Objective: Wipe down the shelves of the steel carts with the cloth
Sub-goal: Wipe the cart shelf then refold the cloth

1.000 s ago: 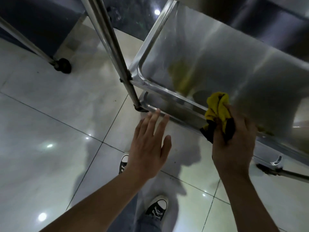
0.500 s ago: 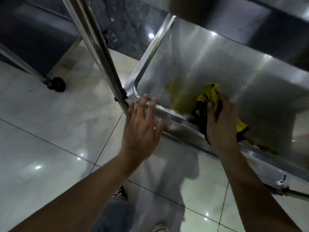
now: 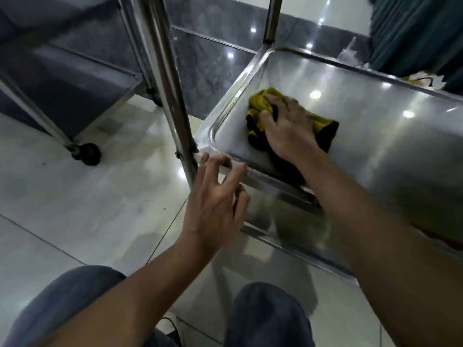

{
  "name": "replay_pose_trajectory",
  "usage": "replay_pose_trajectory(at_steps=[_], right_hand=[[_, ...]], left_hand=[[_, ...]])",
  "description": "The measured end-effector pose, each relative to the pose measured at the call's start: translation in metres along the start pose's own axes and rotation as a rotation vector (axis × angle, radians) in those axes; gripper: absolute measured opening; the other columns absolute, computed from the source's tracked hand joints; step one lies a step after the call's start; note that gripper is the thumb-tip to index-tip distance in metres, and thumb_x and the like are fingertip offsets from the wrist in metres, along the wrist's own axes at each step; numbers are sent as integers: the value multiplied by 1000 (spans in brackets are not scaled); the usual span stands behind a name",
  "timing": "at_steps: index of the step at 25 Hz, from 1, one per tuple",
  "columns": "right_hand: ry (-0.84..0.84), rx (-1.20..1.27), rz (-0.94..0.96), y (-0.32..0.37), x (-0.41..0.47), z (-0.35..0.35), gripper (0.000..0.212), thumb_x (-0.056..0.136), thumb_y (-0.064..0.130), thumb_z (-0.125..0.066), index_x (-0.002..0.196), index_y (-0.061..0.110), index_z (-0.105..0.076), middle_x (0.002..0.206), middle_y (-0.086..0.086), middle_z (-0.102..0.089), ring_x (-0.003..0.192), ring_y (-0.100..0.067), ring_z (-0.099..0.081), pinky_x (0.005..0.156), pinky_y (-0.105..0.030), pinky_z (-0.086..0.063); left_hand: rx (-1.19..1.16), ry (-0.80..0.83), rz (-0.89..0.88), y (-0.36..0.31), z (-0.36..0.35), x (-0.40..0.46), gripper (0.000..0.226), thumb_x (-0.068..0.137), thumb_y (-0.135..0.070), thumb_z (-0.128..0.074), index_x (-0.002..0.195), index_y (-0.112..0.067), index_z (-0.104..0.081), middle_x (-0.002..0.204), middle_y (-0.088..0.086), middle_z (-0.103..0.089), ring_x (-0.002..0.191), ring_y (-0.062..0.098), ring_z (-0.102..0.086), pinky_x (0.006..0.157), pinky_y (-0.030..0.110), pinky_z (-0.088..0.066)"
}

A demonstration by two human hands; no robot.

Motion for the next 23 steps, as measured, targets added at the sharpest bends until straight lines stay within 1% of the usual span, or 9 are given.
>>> replay_pose_trajectory(at_steps=[4, 6, 8, 10, 12, 13, 15, 18, 23], right_hand=[[117, 73, 136, 34, -1, -13, 54, 104, 40, -40, 157, 31, -33, 166, -4, -25, 152, -23, -24, 126, -37, -13], [146, 146, 314, 42, -39, -8, 54, 100, 43, -51, 152, 36, -42, 164, 3, -33, 151, -13, -29, 125, -31, -19], [186, 135, 436, 40, -51, 2, 54, 97, 47, -55, 149, 39, -46, 160, 9, -39, 148, -8, -35, 124, -34, -26], [183, 60, 338, 35, -26, 7, 55, 99, 53, -49, 152, 41, -39, 163, 12, -32, 149, -12, -32, 124, -39, -25], [168, -25, 135, 38, 0, 4, 59, 102, 56, -39, 158, 39, -28, 167, 7, -22, 153, -18, -22, 127, -40, -14], [158, -30, 107, 45, 1, -2, 60, 103, 55, -37, 159, 36, -25, 169, 4, -19, 155, -19, -18, 127, -38, -9], [137, -7, 181, 54, -18, -17, 61, 102, 54, -38, 159, 36, -25, 169, 2, -18, 155, -16, -16, 126, -33, -3], [113, 73, 269, 39, -58, -13, 57, 100, 55, -42, 155, 42, -33, 166, 5, -26, 153, -13, -21, 121, -25, -3], [77, -48, -26, 40, -27, -2, 62, 103, 53, -37, 160, 29, -26, 168, -6, -21, 155, -24, -18, 127, -40, -5]], left_hand=[[-46, -91, 37, 4, -5, -4, 30, 97, -18, -48, 123, -9, -59, 124, 10, -54, 124, 20, -48, 105, 54, -47], [-100, -121, 59, 3, -3, -6, 19, 97, -13, -48, 115, -11, -55, 115, 3, -52, 114, 16, -49, 103, 50, -49], [-84, -138, 57, 1, 1, -5, 14, 98, -12, -47, 107, -10, -57, 109, 3, -53, 106, 18, -52, 101, 49, -50], [-77, -130, 56, 0, 2, -1, 14, 98, -12, -46, 104, -9, -59, 107, 5, -54, 104, 21, -54, 101, 46, -49], [-75, -141, 58, -2, 4, 2, 13, 98, -12, -46, 102, -10, -59, 106, 4, -52, 100, 20, -52, 95, 43, -52], [-67, -142, 47, -1, 4, 2, 12, 98, -12, -47, 101, -10, -58, 105, 3, -51, 98, 20, -52, 94, 43, -52], [-56, -135, 21, 2, 7, 2, 13, 97, -12, -46, 98, -9, -58, 103, 5, -53, 97, 21, -52, 92, 43, -52], [-41, -82, 26, 7, 10, 2, 20, 95, -14, -43, 98, -5, -60, 103, 10, -55, 97, 25, -53, 88, 36, -49], [18, -86, 19, 4, 9, 0, 19, 96, -13, -46, 101, -5, -62, 106, 11, -57, 97, 19, -51, 81, 22, -42]])
Point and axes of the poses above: each hand's wrist, its own x-axis towards the middle knuckle, its own z-axis out of the back of the hand, y = z × x, the point moved 4 cm from there along x, towards the middle knuckle
